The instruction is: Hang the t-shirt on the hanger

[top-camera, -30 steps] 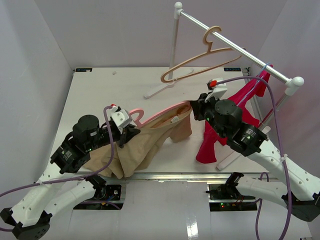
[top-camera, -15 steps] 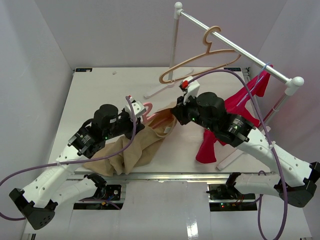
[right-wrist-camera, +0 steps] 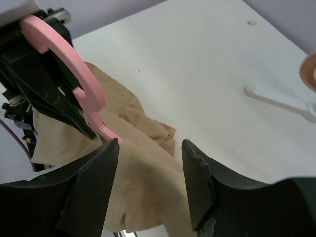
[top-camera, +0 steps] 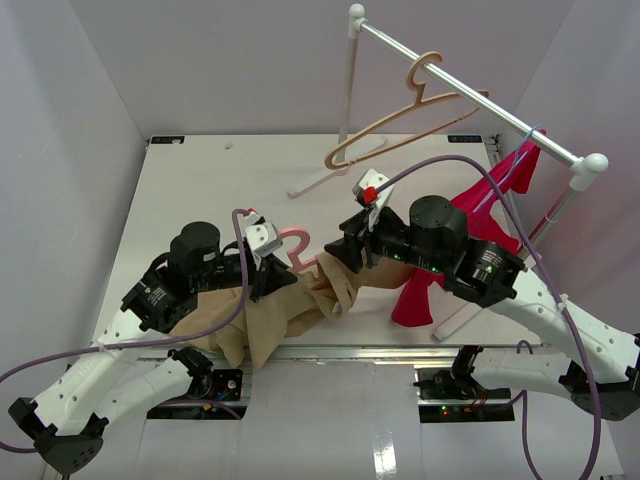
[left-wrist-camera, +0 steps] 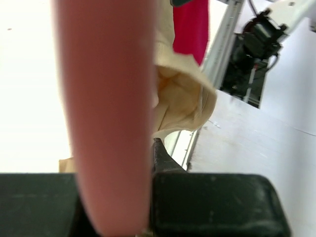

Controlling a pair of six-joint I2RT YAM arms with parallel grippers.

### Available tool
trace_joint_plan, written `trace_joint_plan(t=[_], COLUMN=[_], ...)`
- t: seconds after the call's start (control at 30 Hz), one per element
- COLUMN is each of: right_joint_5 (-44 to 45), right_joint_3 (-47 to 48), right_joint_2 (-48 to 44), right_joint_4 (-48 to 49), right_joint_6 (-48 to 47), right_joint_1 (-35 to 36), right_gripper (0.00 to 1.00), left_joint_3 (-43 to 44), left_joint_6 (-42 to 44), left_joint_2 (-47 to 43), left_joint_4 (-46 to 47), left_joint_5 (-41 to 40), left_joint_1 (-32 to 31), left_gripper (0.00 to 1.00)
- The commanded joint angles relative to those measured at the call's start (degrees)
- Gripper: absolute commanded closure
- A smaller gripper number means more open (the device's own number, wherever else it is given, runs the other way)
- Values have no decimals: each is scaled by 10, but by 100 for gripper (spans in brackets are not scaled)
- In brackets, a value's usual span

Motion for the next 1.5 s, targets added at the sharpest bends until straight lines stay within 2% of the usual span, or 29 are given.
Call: trace_joint_plan(t=[0.0, 0.2, 0.37, 0.47, 0.5, 0.53, 0.6, 0.63, 0.73, 0.87, 0.9, 0.97, 1.03, 1.07, 1.3, 1.47], right_joint_5=[-87, -189, -202, -209, -211, -207, -182, -159, -95, -60, -60, -57, -54, -51, -23, -8], right_joint_3=[28, 45, 56, 57, 56, 56, 59, 60, 66, 69, 69, 69, 71, 72, 63, 54], right_joint_2=[8, 49, 90, 109, 120, 124, 129, 125, 111, 80, 74, 62, 57, 55, 34, 4], right_joint_4=[48, 77, 106, 120, 125, 132, 136, 138, 135, 132, 131, 132, 131, 130, 145, 161], right_joint_6=[-57, -84, -78, -72, -71, -71, -66, -63, -58, -41, -39, -36, -35, -34, -30, -20], right_joint_1=[1, 2, 1, 1, 1, 1, 0, 0, -5, -14, -15, -15, -15, -15, -15, -15], right_gripper=[39, 36, 36, 39, 42, 56, 88, 91, 92, 92, 92, 92, 92, 92, 92, 92], left_joint_3=[-2, 2, 5, 6, 6, 11, 35, 49, 114, 193, 203, 209, 208, 206, 157, 79], left_joint_6=[-19, -22, -22, -23, -25, -27, -21, -16, -8, -9, -10, -10, -8, -7, -5, -32], left_joint_2=[-5, 18, 16, 12, 10, 11, 14, 15, 21, 33, 30, 20, 9, 4, -33, -37], left_joint_4=[26, 29, 33, 41, 42, 42, 17, 3, -55, -119, -124, -122, -121, -120, -113, -102], left_joint_5=[60, 84, 97, 109, 112, 111, 95, 56, -95, -228, -242, -238, -225, -223, -252, -387], left_joint_1=[0, 0, 0, 0, 0, 0, 0, 0, 0, 0, 0, 0, 0, 0, 0, 0], left_gripper=[100, 100, 100, 100, 100, 100, 93, 88, 75, 63, 59, 43, 31, 27, 29, 37])
